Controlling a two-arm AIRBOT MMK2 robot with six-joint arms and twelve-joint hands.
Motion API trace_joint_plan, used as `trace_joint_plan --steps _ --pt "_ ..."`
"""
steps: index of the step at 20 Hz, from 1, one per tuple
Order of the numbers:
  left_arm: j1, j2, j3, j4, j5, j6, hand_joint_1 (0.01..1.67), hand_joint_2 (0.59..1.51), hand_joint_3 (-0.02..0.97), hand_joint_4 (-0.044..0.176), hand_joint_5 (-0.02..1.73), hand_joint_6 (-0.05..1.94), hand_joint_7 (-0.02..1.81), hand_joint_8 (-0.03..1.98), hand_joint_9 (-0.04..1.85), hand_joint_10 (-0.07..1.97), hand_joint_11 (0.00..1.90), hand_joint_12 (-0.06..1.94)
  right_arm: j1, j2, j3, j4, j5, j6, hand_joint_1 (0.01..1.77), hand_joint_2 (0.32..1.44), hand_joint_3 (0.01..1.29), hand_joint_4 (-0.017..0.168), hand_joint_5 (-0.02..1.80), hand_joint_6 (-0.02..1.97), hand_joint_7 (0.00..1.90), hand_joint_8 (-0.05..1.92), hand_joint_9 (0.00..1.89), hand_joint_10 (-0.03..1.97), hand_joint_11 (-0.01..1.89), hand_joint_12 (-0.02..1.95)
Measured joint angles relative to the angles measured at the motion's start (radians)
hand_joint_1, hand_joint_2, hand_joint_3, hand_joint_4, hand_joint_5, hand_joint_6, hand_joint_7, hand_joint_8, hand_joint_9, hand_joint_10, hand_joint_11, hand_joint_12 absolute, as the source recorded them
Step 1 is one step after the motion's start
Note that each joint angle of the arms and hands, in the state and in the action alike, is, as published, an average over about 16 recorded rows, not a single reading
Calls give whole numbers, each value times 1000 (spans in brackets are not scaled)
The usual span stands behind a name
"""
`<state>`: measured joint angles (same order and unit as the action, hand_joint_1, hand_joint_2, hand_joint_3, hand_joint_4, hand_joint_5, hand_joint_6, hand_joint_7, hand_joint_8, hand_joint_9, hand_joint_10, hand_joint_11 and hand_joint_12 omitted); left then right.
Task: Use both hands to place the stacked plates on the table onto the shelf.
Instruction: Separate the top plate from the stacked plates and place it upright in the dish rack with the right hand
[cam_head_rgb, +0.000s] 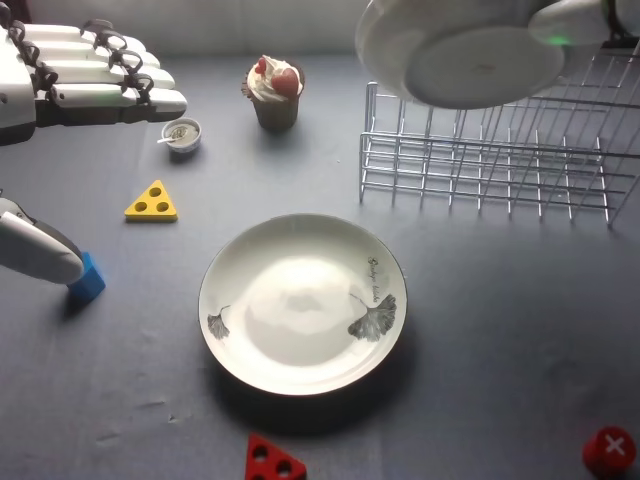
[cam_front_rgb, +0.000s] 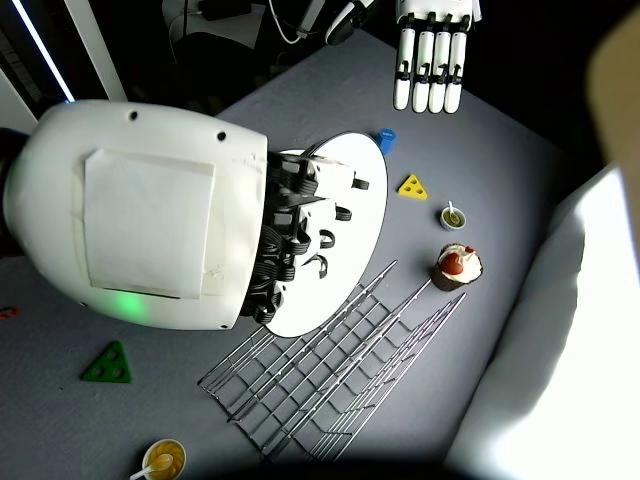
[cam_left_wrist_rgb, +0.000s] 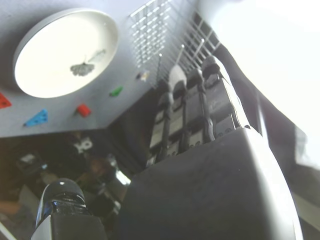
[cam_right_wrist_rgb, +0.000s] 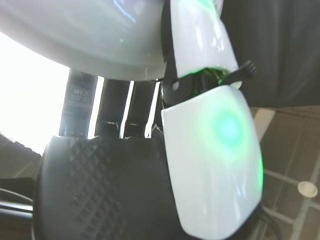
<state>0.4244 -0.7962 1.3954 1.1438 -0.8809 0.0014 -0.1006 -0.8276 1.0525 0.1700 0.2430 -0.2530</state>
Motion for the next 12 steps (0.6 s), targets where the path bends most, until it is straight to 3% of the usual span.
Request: trace_joint_plan --steps 12 --pt "-8 1 -19 5 24 0 35 857 20 7 100 5 98 -1 84 10 93 7 7 0 40 -4 -3 21 1499 974 14 -9 920 826 1102 524 1141 627 962 1352"
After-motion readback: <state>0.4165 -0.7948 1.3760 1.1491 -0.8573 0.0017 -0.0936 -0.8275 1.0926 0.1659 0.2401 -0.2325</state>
